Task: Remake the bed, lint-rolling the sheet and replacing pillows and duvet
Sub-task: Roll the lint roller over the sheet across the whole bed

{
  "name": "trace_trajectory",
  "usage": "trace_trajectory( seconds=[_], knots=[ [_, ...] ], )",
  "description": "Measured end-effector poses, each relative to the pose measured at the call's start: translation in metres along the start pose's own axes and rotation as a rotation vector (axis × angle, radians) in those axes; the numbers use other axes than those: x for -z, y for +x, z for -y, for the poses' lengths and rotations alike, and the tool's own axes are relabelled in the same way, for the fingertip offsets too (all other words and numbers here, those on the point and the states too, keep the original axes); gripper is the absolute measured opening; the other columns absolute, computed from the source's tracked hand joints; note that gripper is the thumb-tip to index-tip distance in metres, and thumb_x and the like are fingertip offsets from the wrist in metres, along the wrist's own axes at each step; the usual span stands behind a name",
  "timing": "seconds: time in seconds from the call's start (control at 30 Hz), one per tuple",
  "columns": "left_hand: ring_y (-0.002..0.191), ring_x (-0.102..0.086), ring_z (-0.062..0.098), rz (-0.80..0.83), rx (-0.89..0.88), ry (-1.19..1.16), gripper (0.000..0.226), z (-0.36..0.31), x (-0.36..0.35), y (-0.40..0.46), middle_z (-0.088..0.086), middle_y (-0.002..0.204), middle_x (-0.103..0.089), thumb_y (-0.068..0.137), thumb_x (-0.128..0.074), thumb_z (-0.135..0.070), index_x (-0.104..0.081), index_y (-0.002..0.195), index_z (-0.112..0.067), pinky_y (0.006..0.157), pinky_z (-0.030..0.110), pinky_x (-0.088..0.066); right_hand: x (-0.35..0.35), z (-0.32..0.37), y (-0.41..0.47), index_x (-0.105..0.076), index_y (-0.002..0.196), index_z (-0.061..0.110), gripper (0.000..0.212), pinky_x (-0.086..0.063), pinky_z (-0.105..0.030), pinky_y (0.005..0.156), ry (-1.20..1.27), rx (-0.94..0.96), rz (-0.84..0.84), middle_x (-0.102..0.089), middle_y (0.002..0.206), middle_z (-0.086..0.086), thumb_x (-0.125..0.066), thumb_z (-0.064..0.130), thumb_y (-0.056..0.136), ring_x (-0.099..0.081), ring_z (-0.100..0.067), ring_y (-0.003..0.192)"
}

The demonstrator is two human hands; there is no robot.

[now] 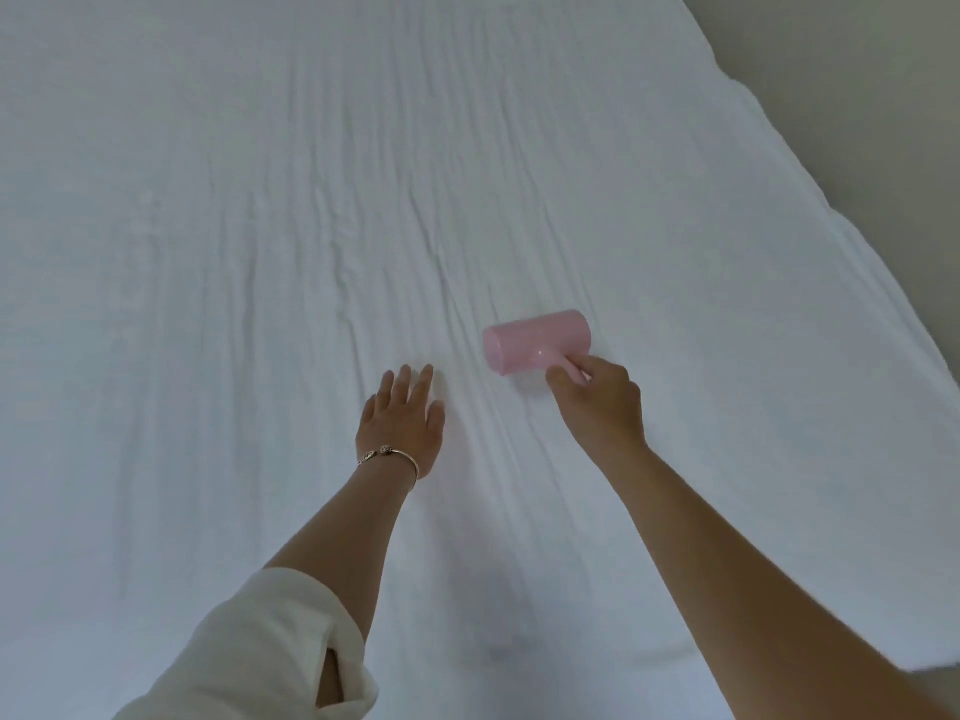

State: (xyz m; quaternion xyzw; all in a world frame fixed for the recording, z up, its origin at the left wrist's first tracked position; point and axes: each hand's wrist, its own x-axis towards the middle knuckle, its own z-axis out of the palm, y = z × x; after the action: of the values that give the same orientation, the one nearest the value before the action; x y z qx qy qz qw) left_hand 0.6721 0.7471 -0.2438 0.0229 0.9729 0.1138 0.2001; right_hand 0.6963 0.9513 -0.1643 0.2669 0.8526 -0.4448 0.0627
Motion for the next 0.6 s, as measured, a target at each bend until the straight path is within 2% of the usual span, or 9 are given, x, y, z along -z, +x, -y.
trace_trajectory(
  seconds=[0.1, 0.17, 0.23, 0.3, 0.37, 0.43, 0.5, 0.6],
  knots=[
    [0.148, 0.014, 0.016, -0.016, 0.025, 0.035, 0.056, 0.01, 0.013, 0.061, -0.004, 0.161, 0.012, 0.101, -0.012, -0.049, 0.009, 0.151, -0.037, 0.12, 0.037, 0.007, -0.034, 0.053, 0.08, -0.068, 0.09, 0.006, 0.029, -0.037, -0.031, 0.057, 0.006, 0.099, -0.021, -0.058, 0.07, -0.008, -0.053, 0.032, 0.09, -0.05, -0.023, 0.063],
    [0.146, 0.021, 0.017, -0.016, 0.053, 0.048, 0.058, 0.014, 0.013, 0.094, -0.004, 0.159, 0.021, 0.099, -0.007, -0.055, 0.017, 0.149, -0.04, 0.118, 0.04, 0.013, -0.059, 0.085, 0.131, -0.069, 0.093, 0.007, 0.031, -0.039, -0.031, 0.059, 0.018, 0.165, -0.025, -0.063, 0.076, -0.011, -0.052, 0.033, 0.092, -0.056, -0.027, 0.07],
    [0.144, 0.026, 0.016, -0.043, 0.067, 0.057, 0.06, 0.016, 0.002, 0.111, -0.005, 0.156, 0.029, 0.096, -0.003, -0.06, 0.024, 0.146, -0.041, 0.117, 0.042, 0.016, -0.083, 0.112, 0.175, -0.063, 0.077, 0.011, 0.033, -0.036, -0.03, 0.055, 0.028, 0.201, -0.017, -0.055, 0.07, -0.006, -0.049, 0.035, 0.095, -0.05, -0.023, 0.064],
    [0.143, 0.029, 0.016, -0.125, 0.065, 0.064, 0.061, 0.016, -0.013, 0.114, -0.005, 0.154, 0.032, 0.095, 0.001, -0.062, 0.027, 0.145, -0.041, 0.116, 0.042, 0.019, -0.104, 0.128, 0.21, -0.046, 0.065, 0.017, 0.038, -0.029, -0.029, 0.05, 0.005, 0.205, -0.006, -0.041, 0.062, 0.002, -0.045, 0.036, 0.099, -0.041, -0.016, 0.057],
    [0.142, 0.031, 0.015, -0.178, 0.06, 0.051, 0.06, 0.018, -0.024, 0.117, -0.005, 0.154, 0.032, 0.095, 0.002, -0.061, 0.027, 0.145, -0.04, 0.115, 0.041, 0.022, -0.122, 0.129, 0.233, -0.048, 0.069, 0.018, 0.036, -0.03, -0.028, 0.051, -0.061, 0.183, 0.027, -0.041, 0.063, 0.005, -0.045, 0.037, 0.099, -0.043, -0.018, 0.061],
    [0.142, 0.031, 0.015, -0.2, 0.056, 0.035, 0.06, 0.021, -0.03, 0.122, -0.004, 0.155, 0.031, 0.095, 0.001, -0.061, 0.025, 0.146, -0.04, 0.114, 0.041, 0.022, -0.133, 0.117, 0.24, -0.061, 0.078, 0.014, 0.028, -0.037, -0.026, 0.056, -0.104, 0.143, 0.044, -0.048, 0.064, 0.005, -0.05, 0.034, 0.095, -0.049, -0.019, 0.065],
    [0.142, 0.03, 0.015, -0.196, 0.056, 0.019, 0.06, 0.023, -0.033, 0.127, -0.004, 0.154, 0.031, 0.095, 0.0, -0.06, 0.023, 0.147, -0.04, 0.115, 0.041, 0.021, -0.137, 0.101, 0.233, -0.068, 0.087, 0.01, 0.024, -0.039, -0.024, 0.058, -0.068, 0.11, 0.023, -0.047, 0.062, 0.005, -0.054, 0.029, 0.091, -0.046, -0.015, 0.057],
    [0.142, 0.03, 0.015, -0.171, 0.056, 0.002, 0.06, 0.023, -0.033, 0.128, -0.004, 0.155, 0.031, 0.096, -0.002, -0.06, 0.023, 0.147, -0.04, 0.115, 0.042, 0.02, -0.129, 0.077, 0.206, -0.067, 0.088, 0.006, 0.026, -0.036, -0.024, 0.056, -0.042, 0.078, -0.002, -0.044, 0.063, 0.002, -0.056, 0.03, 0.089, -0.039, -0.014, 0.055]
  ],
)
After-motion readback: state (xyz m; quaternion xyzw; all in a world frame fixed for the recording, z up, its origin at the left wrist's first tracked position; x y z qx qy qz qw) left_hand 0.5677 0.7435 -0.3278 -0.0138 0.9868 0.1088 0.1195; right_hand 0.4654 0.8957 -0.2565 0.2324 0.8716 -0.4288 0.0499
